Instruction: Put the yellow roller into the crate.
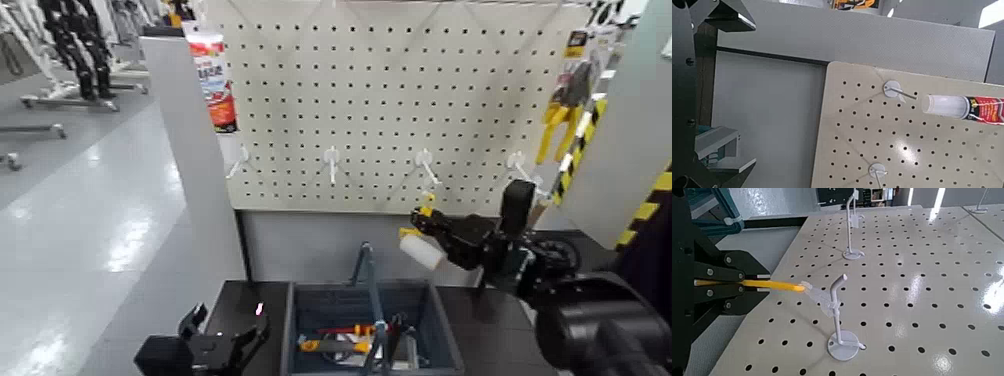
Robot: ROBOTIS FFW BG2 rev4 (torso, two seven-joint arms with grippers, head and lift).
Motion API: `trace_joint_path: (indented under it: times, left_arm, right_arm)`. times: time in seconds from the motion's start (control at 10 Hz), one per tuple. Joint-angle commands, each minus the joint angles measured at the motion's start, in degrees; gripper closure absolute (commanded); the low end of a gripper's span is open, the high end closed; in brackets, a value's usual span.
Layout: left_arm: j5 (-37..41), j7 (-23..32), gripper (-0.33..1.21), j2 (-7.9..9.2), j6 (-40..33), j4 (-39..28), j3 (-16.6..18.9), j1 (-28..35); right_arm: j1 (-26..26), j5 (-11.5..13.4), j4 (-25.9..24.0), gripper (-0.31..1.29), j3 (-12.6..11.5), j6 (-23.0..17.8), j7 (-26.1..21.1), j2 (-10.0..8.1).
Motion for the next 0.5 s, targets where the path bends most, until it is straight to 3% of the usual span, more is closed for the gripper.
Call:
trace_joint_path:
  times: [0.1, 0.5]
  left_arm:
    - [0.08, 0.01, 0.11, 0.09, 0.09, -0.02, -0.08, 0.02]
    - [-0.01, -0.17, 0.11, 0.26, 0.27, -0.02, -0.26, -0.16]
  right_arm:
    - [4.00, -0.16, -6.43, 1.28, -2.43, 1.75, 0.10, 0.88]
    - [11.21, -0.86, -17.24, 1.28, -6.56, 4.56, -0.34, 2.55]
